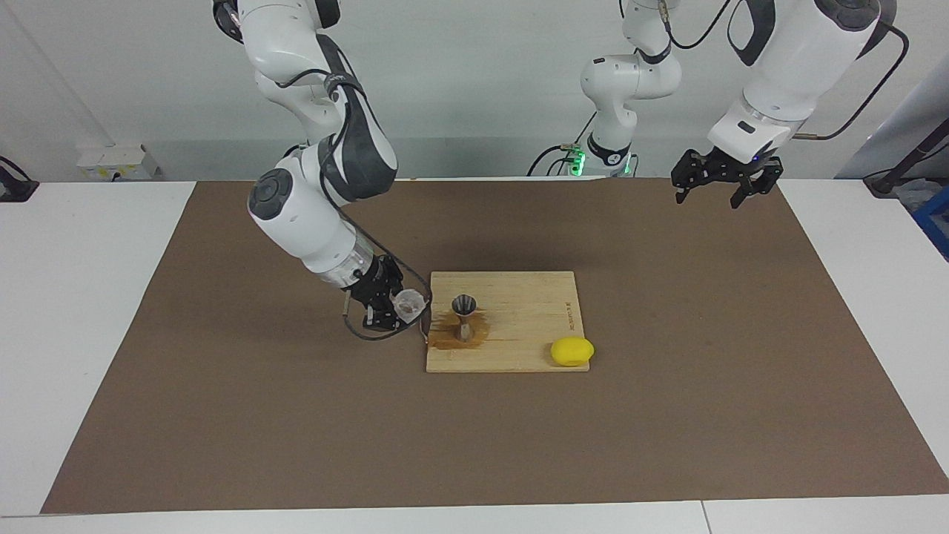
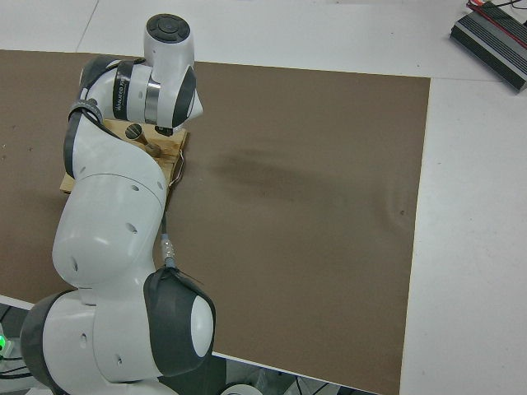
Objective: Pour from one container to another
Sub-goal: 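Lift the clear glass cup with the right gripper over the metal cup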
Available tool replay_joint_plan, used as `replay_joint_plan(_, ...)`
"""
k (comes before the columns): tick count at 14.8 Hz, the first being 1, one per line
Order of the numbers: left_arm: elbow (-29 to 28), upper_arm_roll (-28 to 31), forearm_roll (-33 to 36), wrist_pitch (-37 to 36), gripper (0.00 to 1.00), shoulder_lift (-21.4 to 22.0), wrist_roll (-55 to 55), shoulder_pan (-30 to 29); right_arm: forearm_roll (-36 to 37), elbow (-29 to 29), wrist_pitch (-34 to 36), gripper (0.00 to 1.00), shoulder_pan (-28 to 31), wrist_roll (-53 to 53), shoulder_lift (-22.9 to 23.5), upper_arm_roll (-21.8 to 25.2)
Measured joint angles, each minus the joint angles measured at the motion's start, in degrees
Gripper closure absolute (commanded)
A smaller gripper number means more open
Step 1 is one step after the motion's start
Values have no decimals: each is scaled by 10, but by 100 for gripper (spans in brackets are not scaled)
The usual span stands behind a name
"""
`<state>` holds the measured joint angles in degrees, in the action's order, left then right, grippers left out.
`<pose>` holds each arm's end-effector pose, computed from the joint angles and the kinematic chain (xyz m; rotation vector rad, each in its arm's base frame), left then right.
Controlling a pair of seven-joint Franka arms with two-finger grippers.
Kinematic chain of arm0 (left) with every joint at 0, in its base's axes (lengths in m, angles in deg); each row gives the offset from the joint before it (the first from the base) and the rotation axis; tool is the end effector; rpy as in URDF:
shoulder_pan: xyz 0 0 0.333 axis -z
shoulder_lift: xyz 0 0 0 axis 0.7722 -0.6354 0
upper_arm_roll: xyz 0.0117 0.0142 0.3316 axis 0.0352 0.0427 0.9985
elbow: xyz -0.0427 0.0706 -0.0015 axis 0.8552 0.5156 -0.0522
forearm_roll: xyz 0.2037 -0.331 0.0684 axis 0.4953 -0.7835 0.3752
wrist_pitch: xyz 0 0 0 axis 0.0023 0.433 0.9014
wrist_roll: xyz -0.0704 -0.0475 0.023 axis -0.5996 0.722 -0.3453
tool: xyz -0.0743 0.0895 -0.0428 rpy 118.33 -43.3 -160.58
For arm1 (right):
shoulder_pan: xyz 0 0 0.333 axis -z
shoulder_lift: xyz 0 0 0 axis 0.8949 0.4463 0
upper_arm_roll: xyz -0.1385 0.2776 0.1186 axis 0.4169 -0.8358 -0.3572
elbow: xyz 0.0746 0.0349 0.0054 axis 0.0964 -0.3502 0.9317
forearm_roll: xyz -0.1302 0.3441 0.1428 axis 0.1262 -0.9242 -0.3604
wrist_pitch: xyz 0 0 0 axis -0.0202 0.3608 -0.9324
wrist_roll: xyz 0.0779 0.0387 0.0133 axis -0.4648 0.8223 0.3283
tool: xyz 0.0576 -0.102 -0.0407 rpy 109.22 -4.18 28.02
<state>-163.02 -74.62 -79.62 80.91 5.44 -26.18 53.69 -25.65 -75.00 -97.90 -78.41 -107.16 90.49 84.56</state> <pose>0.5331 -0.0678 0.6093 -3.1169 0.3218 0.1014 0.6497 0.2139 0.4189 -1.9333 2.1326 0.3709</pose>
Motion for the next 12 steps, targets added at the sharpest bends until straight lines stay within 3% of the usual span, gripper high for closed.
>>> replay_joint_plan(12, 14, 0, -1, -8, 0, 2, -1, -14, 146, 26, 0, 100, -73, -29, 13, -1)
